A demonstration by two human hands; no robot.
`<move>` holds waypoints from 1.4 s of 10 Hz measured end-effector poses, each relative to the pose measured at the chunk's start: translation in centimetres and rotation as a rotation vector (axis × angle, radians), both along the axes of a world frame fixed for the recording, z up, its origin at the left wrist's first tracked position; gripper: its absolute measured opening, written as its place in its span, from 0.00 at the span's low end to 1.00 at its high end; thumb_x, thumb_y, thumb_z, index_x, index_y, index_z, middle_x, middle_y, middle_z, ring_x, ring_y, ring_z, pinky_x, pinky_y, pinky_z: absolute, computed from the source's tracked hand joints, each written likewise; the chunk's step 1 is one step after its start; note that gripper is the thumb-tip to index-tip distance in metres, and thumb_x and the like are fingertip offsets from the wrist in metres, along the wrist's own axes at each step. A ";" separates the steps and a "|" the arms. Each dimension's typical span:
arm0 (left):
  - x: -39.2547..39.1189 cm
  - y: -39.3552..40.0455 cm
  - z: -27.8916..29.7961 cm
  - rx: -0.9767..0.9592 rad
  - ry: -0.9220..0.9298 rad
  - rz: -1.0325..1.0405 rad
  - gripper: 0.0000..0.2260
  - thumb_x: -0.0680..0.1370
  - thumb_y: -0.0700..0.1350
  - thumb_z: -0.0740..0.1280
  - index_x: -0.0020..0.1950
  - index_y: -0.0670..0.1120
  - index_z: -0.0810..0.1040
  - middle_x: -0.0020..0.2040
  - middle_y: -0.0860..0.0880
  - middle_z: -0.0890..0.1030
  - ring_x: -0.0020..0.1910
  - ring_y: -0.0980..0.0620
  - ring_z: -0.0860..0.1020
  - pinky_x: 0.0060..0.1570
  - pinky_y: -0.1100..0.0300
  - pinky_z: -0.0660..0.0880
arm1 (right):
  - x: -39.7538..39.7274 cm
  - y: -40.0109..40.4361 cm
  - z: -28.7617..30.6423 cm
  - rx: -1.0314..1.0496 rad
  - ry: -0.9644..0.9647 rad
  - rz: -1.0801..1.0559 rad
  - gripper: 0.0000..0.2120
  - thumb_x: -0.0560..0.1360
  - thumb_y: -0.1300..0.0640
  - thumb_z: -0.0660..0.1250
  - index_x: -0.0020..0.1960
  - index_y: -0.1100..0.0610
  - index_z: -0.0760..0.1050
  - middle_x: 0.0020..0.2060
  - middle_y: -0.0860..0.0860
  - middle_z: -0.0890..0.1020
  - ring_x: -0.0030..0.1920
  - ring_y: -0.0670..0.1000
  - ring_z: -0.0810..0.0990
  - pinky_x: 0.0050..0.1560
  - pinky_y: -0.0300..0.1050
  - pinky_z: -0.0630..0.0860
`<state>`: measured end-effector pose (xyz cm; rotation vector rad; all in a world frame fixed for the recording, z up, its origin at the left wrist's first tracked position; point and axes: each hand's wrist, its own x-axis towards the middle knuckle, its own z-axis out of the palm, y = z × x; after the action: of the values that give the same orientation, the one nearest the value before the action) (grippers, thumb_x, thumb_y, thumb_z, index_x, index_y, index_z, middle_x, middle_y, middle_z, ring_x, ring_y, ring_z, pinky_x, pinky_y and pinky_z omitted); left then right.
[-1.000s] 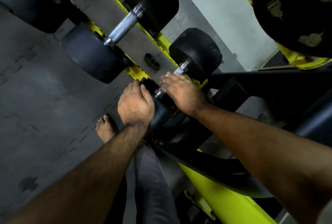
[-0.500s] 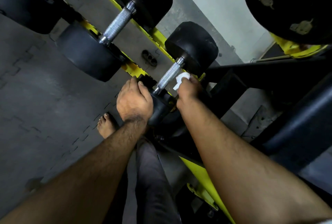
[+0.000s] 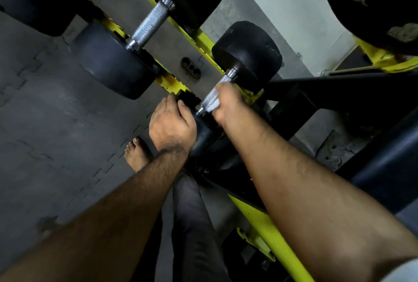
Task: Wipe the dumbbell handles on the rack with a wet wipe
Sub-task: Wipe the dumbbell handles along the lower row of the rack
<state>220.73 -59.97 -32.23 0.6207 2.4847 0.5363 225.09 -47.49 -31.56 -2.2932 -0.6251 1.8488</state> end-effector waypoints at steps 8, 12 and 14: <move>0.3 0.0 0.1 0.040 0.054 0.005 0.20 0.80 0.51 0.53 0.61 0.42 0.78 0.53 0.47 0.82 0.52 0.45 0.79 0.49 0.50 0.76 | 2.1 -1.1 -2.4 -0.094 0.405 -0.090 0.09 0.78 0.64 0.63 0.39 0.57 0.74 0.31 0.51 0.80 0.34 0.49 0.79 0.42 0.41 0.75; 0.3 0.0 0.1 0.037 0.055 -0.001 0.21 0.80 0.52 0.52 0.64 0.44 0.78 0.56 0.48 0.82 0.54 0.45 0.79 0.51 0.49 0.77 | 1.8 2.7 -2.9 -0.008 0.485 -0.364 0.13 0.80 0.62 0.62 0.37 0.57 0.71 0.28 0.49 0.75 0.37 0.48 0.73 0.51 0.43 0.72; 0.4 0.0 0.0 0.020 0.047 0.005 0.23 0.80 0.53 0.51 0.65 0.44 0.78 0.60 0.48 0.82 0.58 0.46 0.79 0.55 0.49 0.77 | 2.7 -0.5 -3.8 -0.125 0.486 -0.199 0.09 0.79 0.60 0.65 0.40 0.55 0.73 0.28 0.47 0.77 0.30 0.46 0.79 0.39 0.40 0.78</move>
<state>221.09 -59.98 -32.24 0.6414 2.5283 0.5556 227.80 -47.96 -35.33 -1.7759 -0.2090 2.2697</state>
